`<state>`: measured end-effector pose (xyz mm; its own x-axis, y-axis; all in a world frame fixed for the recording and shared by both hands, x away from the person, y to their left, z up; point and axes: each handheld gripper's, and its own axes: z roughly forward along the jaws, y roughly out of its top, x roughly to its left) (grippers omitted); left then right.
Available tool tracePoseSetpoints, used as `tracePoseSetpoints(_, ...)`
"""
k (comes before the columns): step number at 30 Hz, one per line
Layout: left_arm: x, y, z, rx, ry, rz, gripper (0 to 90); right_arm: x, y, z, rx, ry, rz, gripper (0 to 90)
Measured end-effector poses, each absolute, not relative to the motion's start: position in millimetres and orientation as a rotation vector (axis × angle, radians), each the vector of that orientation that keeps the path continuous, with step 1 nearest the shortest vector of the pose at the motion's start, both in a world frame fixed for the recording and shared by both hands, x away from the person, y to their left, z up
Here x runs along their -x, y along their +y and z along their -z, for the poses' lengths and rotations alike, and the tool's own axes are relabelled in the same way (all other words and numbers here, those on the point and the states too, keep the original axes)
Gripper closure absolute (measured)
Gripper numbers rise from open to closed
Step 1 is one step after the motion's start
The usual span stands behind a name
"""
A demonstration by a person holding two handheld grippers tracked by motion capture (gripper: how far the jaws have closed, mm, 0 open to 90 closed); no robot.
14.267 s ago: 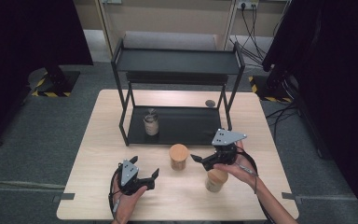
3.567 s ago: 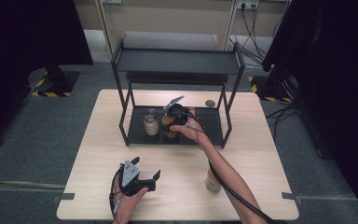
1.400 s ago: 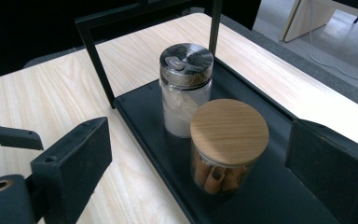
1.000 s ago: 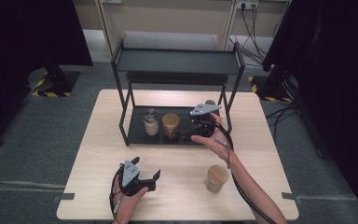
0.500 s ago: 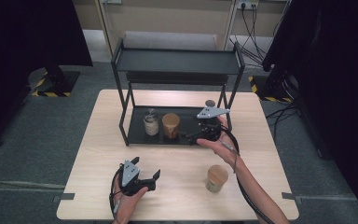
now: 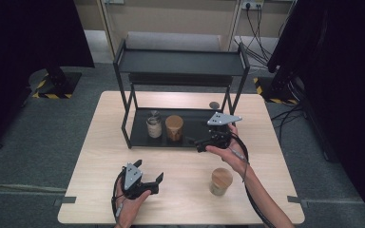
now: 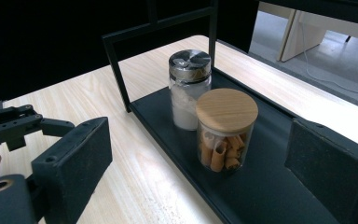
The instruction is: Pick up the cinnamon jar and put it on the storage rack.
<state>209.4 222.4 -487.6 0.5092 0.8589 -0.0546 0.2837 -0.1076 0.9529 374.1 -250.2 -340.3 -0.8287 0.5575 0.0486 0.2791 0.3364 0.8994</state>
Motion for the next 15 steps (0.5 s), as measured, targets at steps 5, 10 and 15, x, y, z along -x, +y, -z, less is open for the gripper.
tracePoseSetpoints(5, -209.3, 222.3, 487.6, -1.655, 0.987, -0.656, 3.2, -367.0, -254.7, 342.9, -0.745, 2.329, -1.496, 7.6)
tracePoseSetpoints(10, -209.1, 222.1, 487.5, -1.657, 0.986, -0.658, 3.2, -361.8, -260.7, 346.2, -0.748, 2.317, -1.511, 7.6)
tracePoseSetpoints(15, -209.1, 222.2, 487.6, -1.656, 0.987, -0.657, 3.2, -357.8, -268.5, 349.2, -0.762, 2.301, -1.53, 7.6)
